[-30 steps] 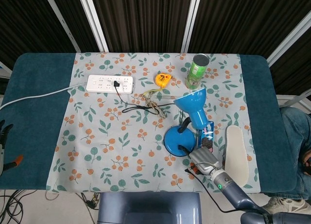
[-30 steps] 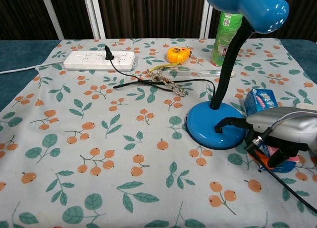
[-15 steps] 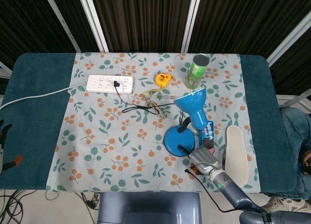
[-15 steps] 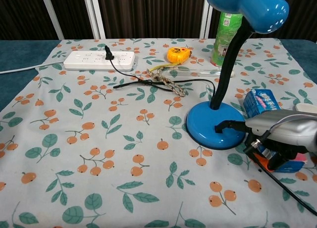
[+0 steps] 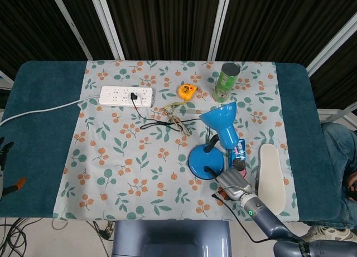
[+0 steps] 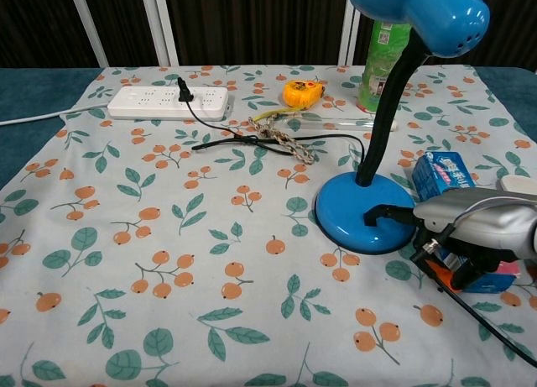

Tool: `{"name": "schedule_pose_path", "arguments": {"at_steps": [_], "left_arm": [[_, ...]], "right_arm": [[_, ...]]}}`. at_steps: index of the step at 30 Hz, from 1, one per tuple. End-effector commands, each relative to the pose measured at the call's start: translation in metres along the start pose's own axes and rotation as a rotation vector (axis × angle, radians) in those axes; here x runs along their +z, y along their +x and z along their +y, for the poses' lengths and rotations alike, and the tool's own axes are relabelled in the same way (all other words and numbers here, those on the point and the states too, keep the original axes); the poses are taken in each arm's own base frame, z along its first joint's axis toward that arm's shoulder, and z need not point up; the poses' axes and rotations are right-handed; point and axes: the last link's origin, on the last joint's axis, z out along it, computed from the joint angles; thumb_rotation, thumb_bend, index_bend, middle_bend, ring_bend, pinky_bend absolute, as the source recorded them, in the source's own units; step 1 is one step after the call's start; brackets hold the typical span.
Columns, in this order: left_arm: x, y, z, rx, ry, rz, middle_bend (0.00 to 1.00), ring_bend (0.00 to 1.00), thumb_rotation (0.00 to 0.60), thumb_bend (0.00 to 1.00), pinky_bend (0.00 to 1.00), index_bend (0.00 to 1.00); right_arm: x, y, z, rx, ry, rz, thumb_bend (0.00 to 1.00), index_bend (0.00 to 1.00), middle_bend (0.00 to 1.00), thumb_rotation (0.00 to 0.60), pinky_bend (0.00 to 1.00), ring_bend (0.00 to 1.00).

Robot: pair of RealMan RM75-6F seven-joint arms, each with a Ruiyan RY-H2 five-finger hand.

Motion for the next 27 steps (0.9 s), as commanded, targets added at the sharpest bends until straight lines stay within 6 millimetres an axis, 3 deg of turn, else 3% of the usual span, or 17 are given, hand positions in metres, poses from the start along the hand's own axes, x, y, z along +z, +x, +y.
{"name": "schedule_pose_path", "arguments": {"at_steps": [1,6,13,16,19,24,27], "left_arm": [[0.000,0.000,0.000,-0.001,0.000,0.000,0.01,0.00,0.600,0.16,0.08,0.12],[0.000,0.000,0.000,-0.001,-0.001,0.000,0.01,0.00,0.600,0.16,0.08,0.12],[0.000,0.000,0.000,-0.003,0.002,-0.001,0.01,0.00,0.600,0.16,0.08,0.12],[0.000,0.000,0.000,-0.003,0.002,-0.001,0.01,0.00,0.600,0.16,0.08,0.12],[-0.001,0.000,0.000,-0.003,0.001,0.000,0.01,0.00,0.600,0.16,0.08,0.12],[-0.002,0.001,0.000,-0.003,0.003,0.003,0.01,0.00,0.600,0.16,0.08,0.12],[-0.002,0.001,0.000,-0.004,0.004,0.006,0.01,0.00,0.600,0.16,0.08,0.12]], "right_arm": [[0.002,0.001,-0.001,-0.005,-0.001,-0.003,0.62,0.05,0.68,0.600,1.00,0.83],[0.003,0.008,-0.001,0.004,-0.011,0.013,0.62,0.05,0.68,0.600,1.00,0.83],[-0.011,0.036,0.007,0.080,-0.054,0.151,0.60,0.05,0.68,0.600,1.00,0.80],[-0.031,0.050,0.013,0.106,-0.070,0.193,0.52,0.05,0.61,0.600,1.00,0.72],[-0.060,0.060,0.024,0.125,-0.108,0.207,0.50,0.05,0.51,0.600,1.00,0.61],[-0.106,0.065,0.043,0.102,-0.207,0.174,0.37,0.05,0.31,0.600,1.00,0.38],[-0.123,0.067,0.054,0.087,-0.263,0.182,0.30,0.05,0.19,0.600,1.00,0.23]]}}
